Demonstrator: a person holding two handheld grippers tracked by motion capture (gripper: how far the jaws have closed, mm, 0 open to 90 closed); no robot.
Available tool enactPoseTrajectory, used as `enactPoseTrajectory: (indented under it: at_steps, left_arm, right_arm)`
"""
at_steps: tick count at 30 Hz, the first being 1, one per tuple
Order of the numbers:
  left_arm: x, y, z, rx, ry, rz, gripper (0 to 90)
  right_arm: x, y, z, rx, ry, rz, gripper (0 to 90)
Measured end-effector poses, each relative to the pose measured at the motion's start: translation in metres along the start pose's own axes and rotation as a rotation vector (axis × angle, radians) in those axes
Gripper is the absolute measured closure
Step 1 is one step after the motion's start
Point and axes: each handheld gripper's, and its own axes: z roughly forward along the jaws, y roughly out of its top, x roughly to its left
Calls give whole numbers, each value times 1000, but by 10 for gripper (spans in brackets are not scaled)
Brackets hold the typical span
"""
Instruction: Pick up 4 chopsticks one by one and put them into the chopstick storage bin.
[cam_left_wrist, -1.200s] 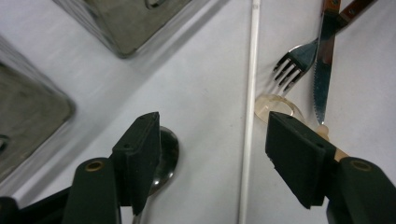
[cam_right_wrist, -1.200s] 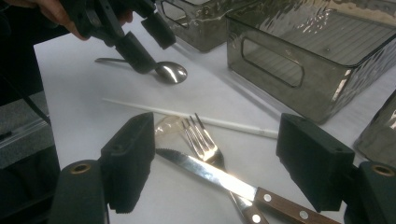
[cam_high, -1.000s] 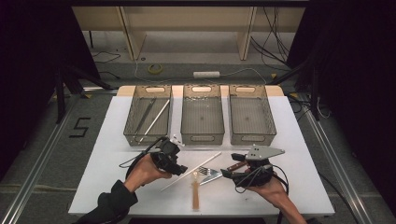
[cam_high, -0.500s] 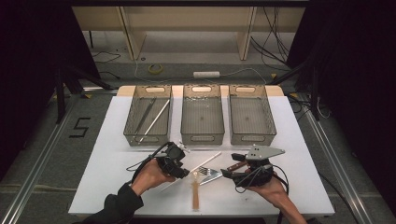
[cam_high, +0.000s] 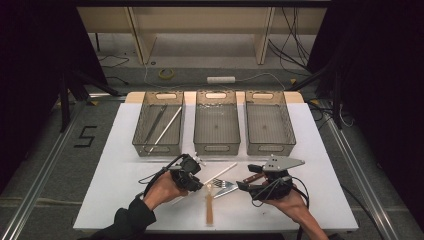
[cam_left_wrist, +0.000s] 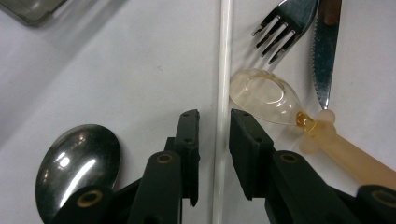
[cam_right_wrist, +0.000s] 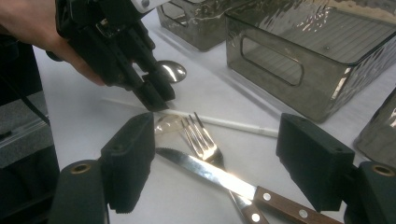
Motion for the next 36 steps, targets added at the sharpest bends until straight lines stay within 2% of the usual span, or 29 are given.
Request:
enactPoseTrajectory:
  at_steps: [10,17,22,25,28,32,36]
  left_arm:
    - [-5,2,2,16,48,46,803]
    - [-6,2,3,12,47,49,841]
    - [-5,0,2,-3,39,36,847]
    - [-3,0,0,-25,29,20,848]
    - [-1,1,-4,-50,10,-13,849]
    - [1,0,-8,-70,7,-30,849]
    - [2,0,-15,-90,-1,-31,849]
  right_arm:
    - [0,0,0,1,0,-1,293]
    - [0,0,0,0,2,2,294]
    - [0,0,0,1,1,2,295]
    - [0,0,0,-1,2,3,295]
    - [-1,0,0,-3,0,5,296]
    - [0,0,0,1,2,2,296]
    - [0,0,0,-2,0,4,297]
